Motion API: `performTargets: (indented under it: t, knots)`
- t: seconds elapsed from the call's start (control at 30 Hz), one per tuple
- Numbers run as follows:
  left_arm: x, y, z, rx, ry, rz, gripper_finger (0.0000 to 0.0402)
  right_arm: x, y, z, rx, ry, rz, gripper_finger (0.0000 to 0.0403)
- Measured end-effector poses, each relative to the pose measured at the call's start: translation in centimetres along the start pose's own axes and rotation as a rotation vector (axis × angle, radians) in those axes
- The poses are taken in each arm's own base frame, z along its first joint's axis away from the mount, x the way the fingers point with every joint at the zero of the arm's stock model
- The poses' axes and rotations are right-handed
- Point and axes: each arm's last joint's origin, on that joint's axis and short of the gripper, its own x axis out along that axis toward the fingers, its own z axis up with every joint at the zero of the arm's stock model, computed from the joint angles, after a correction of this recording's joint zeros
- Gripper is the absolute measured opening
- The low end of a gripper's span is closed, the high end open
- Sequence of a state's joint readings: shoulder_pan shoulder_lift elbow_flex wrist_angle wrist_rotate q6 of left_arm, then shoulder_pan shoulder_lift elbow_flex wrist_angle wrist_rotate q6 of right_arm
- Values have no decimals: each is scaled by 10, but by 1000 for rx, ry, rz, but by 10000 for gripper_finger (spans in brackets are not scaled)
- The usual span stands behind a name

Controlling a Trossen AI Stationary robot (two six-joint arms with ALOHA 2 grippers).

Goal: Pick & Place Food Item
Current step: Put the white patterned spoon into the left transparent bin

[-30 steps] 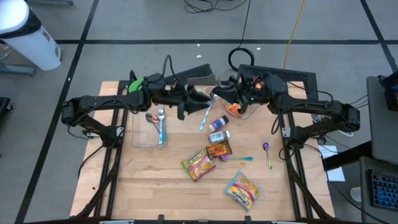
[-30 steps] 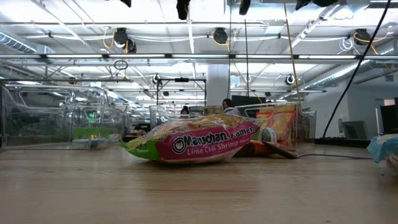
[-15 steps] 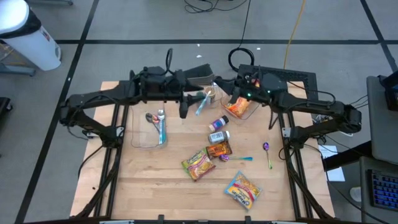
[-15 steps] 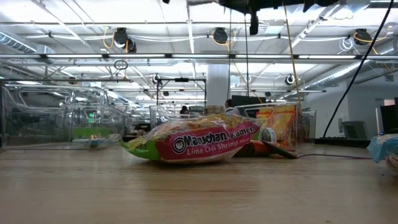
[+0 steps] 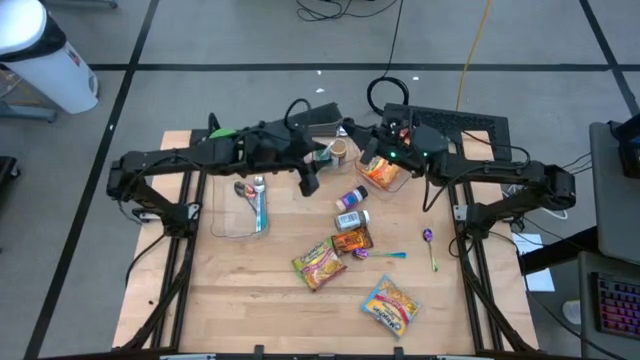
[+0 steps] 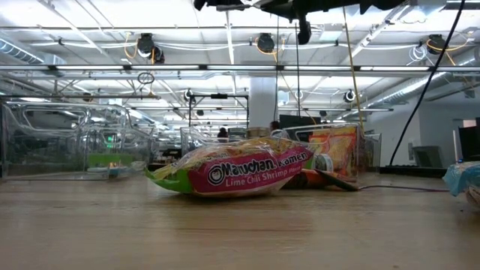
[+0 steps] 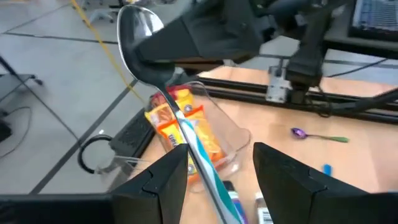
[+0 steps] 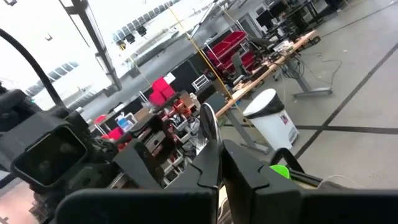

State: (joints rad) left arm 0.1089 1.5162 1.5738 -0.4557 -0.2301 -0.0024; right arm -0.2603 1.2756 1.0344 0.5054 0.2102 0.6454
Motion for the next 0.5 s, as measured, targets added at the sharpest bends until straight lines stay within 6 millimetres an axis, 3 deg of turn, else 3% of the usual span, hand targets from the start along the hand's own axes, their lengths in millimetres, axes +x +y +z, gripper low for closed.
performTargets:
  t: [0.4, 0.5]
  knots:
    - [7, -3, -6, 23, 45, 165, 184, 3, -1, -2, -1, -7, 3, 0]
    - [7, -3, -6, 23, 45, 171, 161, 3, -1, -2, -1, -7, 3, 0]
